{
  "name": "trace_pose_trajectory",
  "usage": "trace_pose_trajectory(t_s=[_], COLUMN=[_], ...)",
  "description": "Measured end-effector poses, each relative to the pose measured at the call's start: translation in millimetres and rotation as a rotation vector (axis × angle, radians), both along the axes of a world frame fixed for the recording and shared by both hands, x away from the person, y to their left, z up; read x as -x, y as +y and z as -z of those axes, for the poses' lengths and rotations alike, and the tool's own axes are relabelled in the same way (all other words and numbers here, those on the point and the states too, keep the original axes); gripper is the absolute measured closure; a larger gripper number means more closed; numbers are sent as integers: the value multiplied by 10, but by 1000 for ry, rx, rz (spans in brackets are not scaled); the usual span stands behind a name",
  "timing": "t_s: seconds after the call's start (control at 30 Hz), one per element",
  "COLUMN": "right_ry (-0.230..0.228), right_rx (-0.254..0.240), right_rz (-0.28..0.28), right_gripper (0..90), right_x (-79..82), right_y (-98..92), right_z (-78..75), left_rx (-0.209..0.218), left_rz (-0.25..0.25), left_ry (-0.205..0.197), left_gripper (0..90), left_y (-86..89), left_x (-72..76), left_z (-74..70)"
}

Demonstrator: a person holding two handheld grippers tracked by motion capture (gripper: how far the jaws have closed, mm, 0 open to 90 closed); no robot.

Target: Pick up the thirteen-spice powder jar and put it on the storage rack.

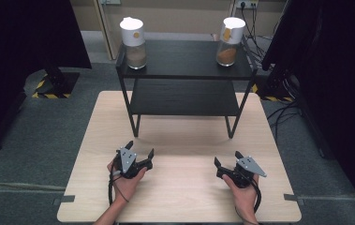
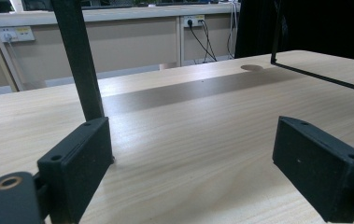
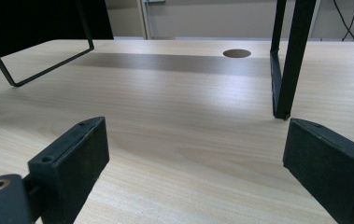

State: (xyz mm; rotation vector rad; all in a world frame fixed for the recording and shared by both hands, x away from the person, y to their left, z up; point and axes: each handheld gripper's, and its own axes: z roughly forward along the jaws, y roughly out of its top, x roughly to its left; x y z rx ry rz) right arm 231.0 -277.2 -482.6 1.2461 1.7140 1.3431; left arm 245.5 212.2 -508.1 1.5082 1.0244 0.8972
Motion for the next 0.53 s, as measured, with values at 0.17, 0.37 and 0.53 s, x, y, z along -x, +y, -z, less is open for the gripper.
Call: trace_pose_trajectory(t_s=[0.17, 0.37, 0.53], right_ry=[-11, -10, -9], right_rx=[-1, 3, -3], right_rz=[-7, -9, -9], right_gripper=[73, 71, 63], right_x=[10, 5, 4], right_y=[-11, -6, -15], right_z=[16, 12, 14], left_rx=[5, 2, 0], left_rz=[1, 2, 2], left_ry=[3, 3, 2], left_gripper=[119, 120, 120], left_y=[6, 4, 3], left_x=[-3, -6, -5], left_z=[-1, -4, -3])
